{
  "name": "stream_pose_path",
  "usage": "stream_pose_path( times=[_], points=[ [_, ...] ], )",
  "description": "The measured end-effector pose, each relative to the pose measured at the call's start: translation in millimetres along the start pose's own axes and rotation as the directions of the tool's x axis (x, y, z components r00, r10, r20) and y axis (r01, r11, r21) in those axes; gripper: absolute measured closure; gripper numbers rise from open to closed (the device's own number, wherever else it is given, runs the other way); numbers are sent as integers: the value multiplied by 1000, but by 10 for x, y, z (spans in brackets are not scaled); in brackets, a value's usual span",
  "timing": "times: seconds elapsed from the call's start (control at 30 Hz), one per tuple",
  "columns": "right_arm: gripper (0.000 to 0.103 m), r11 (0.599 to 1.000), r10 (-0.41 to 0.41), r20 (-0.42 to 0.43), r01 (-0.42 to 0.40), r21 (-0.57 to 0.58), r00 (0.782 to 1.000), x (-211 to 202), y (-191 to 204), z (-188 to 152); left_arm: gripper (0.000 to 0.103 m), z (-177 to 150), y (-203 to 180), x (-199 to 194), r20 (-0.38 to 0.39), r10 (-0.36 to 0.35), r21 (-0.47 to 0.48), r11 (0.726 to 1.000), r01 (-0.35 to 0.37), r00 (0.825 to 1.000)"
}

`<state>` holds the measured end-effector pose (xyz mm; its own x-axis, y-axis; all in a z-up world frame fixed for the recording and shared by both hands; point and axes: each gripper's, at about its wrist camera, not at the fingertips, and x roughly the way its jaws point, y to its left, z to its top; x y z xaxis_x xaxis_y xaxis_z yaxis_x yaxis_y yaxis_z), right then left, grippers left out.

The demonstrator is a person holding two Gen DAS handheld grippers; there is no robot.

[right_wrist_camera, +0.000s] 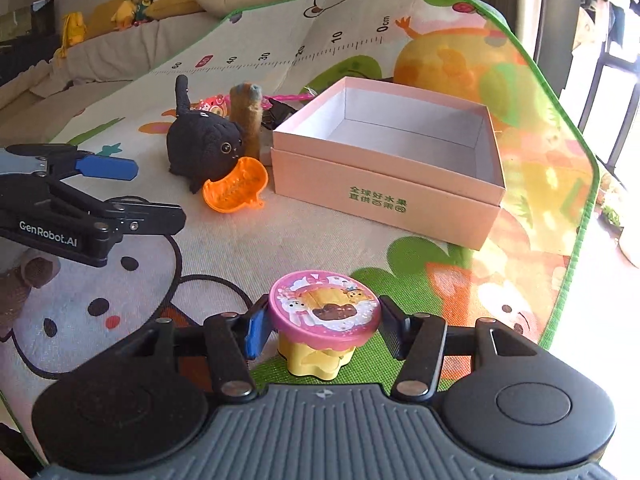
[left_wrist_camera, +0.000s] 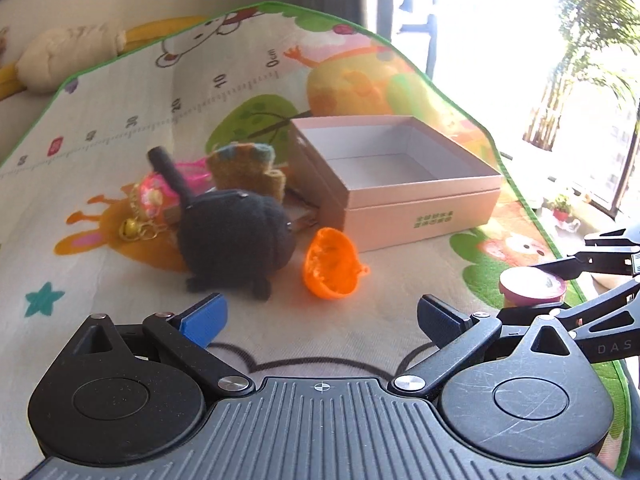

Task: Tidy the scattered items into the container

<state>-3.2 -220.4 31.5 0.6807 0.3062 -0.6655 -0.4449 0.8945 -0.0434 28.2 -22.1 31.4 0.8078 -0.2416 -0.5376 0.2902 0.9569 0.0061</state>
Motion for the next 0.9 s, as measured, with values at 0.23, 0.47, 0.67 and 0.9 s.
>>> stream_pose_path(
  times=[0.23, 0.47, 0.67, 0.9],
  points=[
    [48, 996, -31, 128, 21, 85, 991, -115, -39, -269, 26, 128, -195, 470, -32, 48, 105, 994, -44, 998],
    [31, 995, -43, 152, 28, 98, 987, -236, -46, -469, 27, 126, -211, 716, -65, 65, 136, 989, -55, 996],
    [20, 993, -56, 181, 37, 108, 982, -312, -54, -522, 46, 81, -257, 588, -68, 51, 171, 985, -39, 996],
    [12, 994, -48, 180, 29, 107, 982, -350, -26, -564, 42, -144, -302, 88, -146, -104, 170, 977, 128, 984]
  ],
)
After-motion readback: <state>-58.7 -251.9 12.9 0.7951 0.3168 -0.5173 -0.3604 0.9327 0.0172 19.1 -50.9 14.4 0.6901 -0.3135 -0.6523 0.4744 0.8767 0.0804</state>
